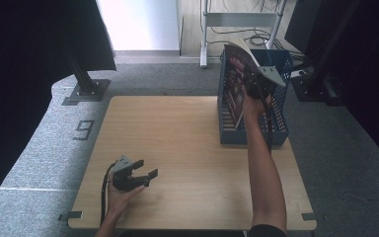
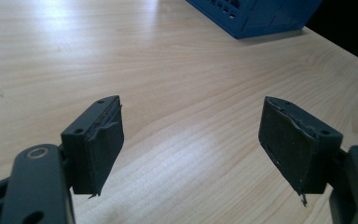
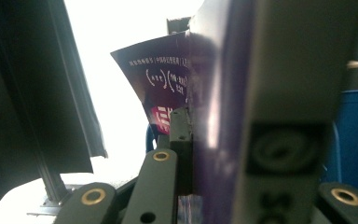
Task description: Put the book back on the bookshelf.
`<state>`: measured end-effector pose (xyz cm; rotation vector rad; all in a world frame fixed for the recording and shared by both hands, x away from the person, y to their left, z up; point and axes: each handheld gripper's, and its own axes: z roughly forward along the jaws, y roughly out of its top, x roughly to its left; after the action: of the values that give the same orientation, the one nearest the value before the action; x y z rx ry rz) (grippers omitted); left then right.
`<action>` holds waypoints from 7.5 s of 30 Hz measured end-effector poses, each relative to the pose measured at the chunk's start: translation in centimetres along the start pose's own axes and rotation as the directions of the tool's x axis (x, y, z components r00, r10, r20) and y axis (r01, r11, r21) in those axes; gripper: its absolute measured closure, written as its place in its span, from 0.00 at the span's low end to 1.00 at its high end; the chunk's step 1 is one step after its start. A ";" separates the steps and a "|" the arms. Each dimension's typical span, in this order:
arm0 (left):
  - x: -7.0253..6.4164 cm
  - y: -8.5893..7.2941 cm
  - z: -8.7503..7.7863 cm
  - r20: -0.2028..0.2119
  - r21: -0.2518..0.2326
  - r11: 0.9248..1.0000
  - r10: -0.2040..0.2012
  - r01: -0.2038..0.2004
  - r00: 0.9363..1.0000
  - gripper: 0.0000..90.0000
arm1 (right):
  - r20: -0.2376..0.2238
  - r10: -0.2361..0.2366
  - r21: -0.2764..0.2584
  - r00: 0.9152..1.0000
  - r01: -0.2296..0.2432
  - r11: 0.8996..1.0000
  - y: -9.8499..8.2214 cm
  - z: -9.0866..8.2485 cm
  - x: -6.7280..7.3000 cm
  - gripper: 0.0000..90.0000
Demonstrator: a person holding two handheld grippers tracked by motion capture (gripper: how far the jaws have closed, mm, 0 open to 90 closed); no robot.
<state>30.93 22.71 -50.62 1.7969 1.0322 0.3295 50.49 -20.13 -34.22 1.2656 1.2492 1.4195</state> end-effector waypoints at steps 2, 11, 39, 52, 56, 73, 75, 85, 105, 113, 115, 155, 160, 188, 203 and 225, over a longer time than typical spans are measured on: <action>-0.1 0.0 -0.1 0.001 -0.001 1.000 0.002 -0.002 1.000 0.25 | -0.001 0.006 0.000 1.000 -0.006 1.000 0.1 0.1 0.0 0.91; -0.3 -0.1 -0.2 -0.001 0.002 1.000 0.013 -0.013 1.000 0.25 | 0.001 -0.022 -0.013 1.000 0.022 1.000 -1.2 1.1 0.9 0.91; 0.0 -0.3 -0.1 -0.009 0.007 1.000 0.005 -0.005 1.000 0.25 | -0.025 -0.109 0.071 0.994 0.111 0.991 -7.3 2.0 1.5 0.91; -0.4 -0.3 0.1 -0.001 0.011 1.000 0.012 -0.012 1.000 0.25 | -0.126 -0.136 0.122 0.983 0.152 0.981 -7.1 0.2 1.7 0.81; -0.5 -0.2 0.1 0.002 0.009 1.000 0.014 -0.014 1.000 0.25 | -0.153 -0.140 0.139 0.978 0.162 0.977 -7.0 -0.7 1.8 0.78; -0.7 -0.4 0.5 0.008 0.022 1.000 0.020 -0.020 1.000 0.25 | -0.132 -0.171 0.144 0.976 0.189 0.971 -7.7 -0.4 1.9 0.84; -0.6 -0.4 0.4 0.003 0.016 1.000 0.016 -0.016 1.000 0.25 | -0.128 -0.168 0.143 0.977 0.186 0.972 -7.8 0.2 2.1 0.84; -0.2 -0.5 0.1 -0.004 0.000 1.000 0.010 -0.010 1.000 0.27 | -0.124 -0.159 0.141 0.979 0.176 0.974 -7.8 1.6 2.3 0.82; -0.2 -0.6 0.3 0.006 0.017 1.000 0.006 -0.006 1.000 0.26 | -0.166 -0.131 0.168 0.977 0.159 0.973 -8.4 1.3 2.1 0.72; -0.6 -0.6 0.5 0.011 0.021 1.000 0.018 -0.019 1.000 0.26 | -0.185 -0.157 0.201 0.970 0.194 0.960 -8.6 -0.5 2.2 0.74; -0.7 -0.6 0.5 0.013 0.021 1.000 0.020 -0.020 1.000 0.26 | -0.176 -0.166 0.209 0.970 0.201 0.957 -8.4 -0.7 2.2 0.77; -1.0 -0.6 0.7 0.028 0.043 0.998 0.035 -0.036 0.999 0.26 | -0.201 -0.150 0.227 0.968 0.195 0.954 -8.3 -0.9 2.5 0.54; -1.1 -0.7 0.7 0.027 0.044 0.998 0.035 -0.036 0.999 0.26 | -0.209 -0.151 0.208 0.966 0.195 0.959 -8.1 -1.8 2.5 0.53; -1.2 -0.8 0.8 0.018 0.051 0.998 0.045 -0.046 0.999 0.26 | -0.315 -0.059 0.231 0.947 0.137 0.963 -9.9 -9.3 2.4 0.54; -1.2 -0.9 0.7 0.016 0.055 0.997 0.045 -0.046 0.999 0.26 | -0.362 -0.039 0.264 0.931 0.142 0.954 -13.4 -13.2 1.7 0.54; -1.0 -1.0 1.0 0.019 0.067 0.997 0.044 -0.045 0.999 0.26 | -0.387 -0.039 0.381 0.921 0.199 0.903 -18.6 -17.5 -0.2 0.53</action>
<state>30.44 21.43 -51.69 1.8821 1.0026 0.3093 32.69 -19.93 -52.47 1.1911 1.9389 1.3862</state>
